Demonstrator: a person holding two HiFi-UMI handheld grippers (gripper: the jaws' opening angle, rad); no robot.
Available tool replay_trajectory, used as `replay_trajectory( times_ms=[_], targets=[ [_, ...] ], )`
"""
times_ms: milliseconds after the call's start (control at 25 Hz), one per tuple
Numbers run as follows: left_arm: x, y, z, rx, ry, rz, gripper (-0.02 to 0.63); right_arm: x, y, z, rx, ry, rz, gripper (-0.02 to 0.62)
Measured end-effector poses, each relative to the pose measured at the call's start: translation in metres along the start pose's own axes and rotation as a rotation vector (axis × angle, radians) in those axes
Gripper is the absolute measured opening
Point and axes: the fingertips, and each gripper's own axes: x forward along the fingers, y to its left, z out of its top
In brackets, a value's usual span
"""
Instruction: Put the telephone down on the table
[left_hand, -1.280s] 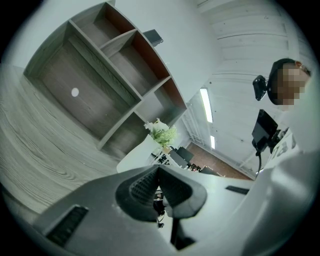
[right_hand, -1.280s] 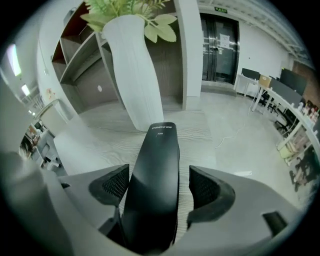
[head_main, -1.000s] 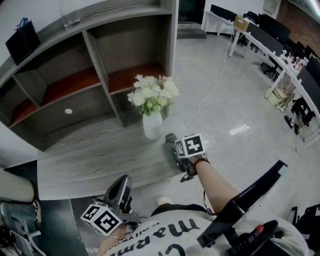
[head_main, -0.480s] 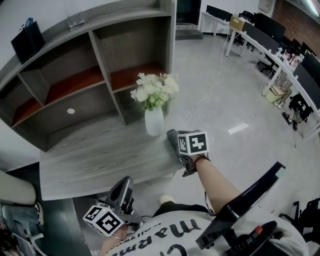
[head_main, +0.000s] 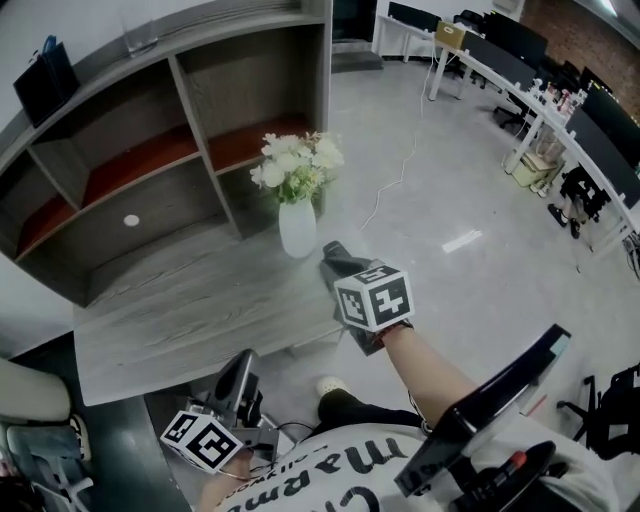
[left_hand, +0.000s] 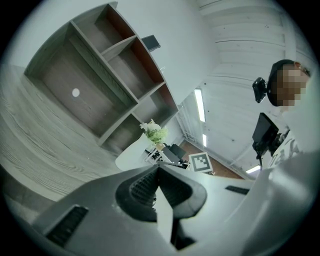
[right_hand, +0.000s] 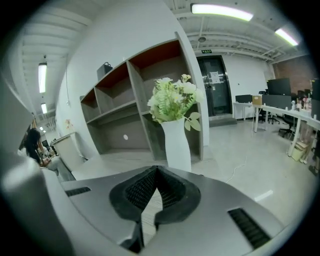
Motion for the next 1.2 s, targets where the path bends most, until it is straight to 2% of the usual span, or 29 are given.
replay_trajectory(
  times_ms=[360, 1200],
  targets=[
    [-0.025, -0.014, -0.006, 0.031, 0.011, -0.04, 0.009, -0.036, 0.059, -0.019, -0.052, -0.019, 0.07, 0.011],
    [-0.09, -0.002, -0.006, 0.055, -0.015, -0.026, 0.009, -0.053, 0.118, -0.044, -0.065, -0.027, 0.057, 0.011]
  ],
)
